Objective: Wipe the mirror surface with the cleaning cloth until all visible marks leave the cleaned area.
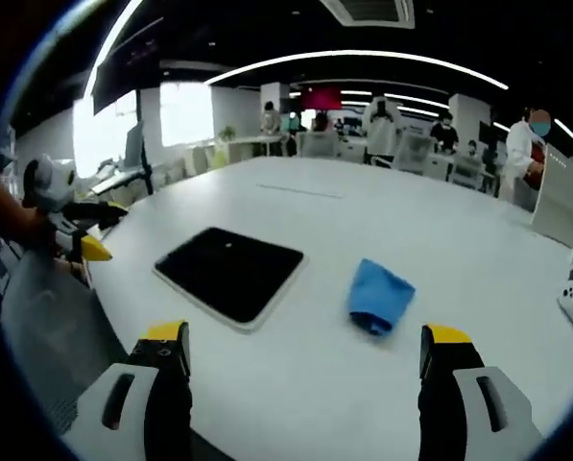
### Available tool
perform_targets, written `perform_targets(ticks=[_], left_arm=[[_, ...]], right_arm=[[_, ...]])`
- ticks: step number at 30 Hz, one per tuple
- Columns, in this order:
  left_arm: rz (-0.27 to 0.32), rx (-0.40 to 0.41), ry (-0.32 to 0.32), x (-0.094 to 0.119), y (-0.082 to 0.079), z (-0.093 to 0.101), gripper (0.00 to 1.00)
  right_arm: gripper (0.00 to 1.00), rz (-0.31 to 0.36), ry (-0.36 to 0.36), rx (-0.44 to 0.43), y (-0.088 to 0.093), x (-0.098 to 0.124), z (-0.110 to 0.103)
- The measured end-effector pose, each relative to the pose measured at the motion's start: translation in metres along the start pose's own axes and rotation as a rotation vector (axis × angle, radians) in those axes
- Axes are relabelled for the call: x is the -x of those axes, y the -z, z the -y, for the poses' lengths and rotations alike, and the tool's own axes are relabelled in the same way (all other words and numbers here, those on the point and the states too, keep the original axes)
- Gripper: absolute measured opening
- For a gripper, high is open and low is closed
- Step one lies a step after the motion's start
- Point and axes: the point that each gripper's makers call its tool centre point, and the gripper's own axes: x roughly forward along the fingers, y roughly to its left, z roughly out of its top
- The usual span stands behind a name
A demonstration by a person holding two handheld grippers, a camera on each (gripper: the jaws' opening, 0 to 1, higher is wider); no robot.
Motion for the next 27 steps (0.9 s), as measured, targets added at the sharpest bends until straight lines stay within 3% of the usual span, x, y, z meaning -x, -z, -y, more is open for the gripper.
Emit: perform_targets(ticks=[4,6,8,10,12,13,15,19,20,22,27], left_arm=[[-0.008,0.015,-0.01,-0.001,0.001,-0.001,0.99],[-0.032,0.002,-0.002,-0.004,0.006,-0.001,0.99],[0.0,0.025,0.021,-0.001,0.001,0.003,0.99],[-0.016,0.025,0.018,0.0,0.003,0.005,0.99],[-0.051,-0.023,0.038,-0.004,0.009,0.01,0.99],[-0.038,-0.028,0.046,-0.005,0.005,0.011,0.99],[-0.017,-0.004,0.043,-0.002,0.003,0.008,0.99],[-0.002,-0.005,-0.001,-0.001,0.001,-0.001,0.99],[-0.003,-0.009,-0.004,-0.002,0.001,-0.001,0.99],[-0.002,-0.003,0.007,-0.002,0.001,0.0,0.99],[-0.021,-0.003,0.03,-0.003,0.004,0.008,0.99]], right_arm=[[1.0,-0.056,-0.016,0.035,0.011,-0.006,-0.004],[1.0,-0.049,-0.008,0.032,0.009,-0.006,-0.001],[1.0,-0.032,-0.004,0.026,0.006,-0.003,0.0],[1.0,-0.052,0.002,0.068,0.013,0.0,-0.001],[1.0,-0.055,0.039,0.052,0.013,0.001,0.007],[1.0,-0.042,0.082,0.009,0.009,0.001,0.017],[1.0,0.0,0.086,-0.022,0.001,0.004,0.021],[1.0,-0.031,0.062,0.013,0.006,0.001,0.011],[1.0,-0.027,0.035,0.069,0.003,-0.001,0.006],[1.0,0.012,-0.026,0.1,-0.005,-0.003,-0.007],[1.0,-0.022,-0.004,0.131,0.003,0.0,-0.005]])
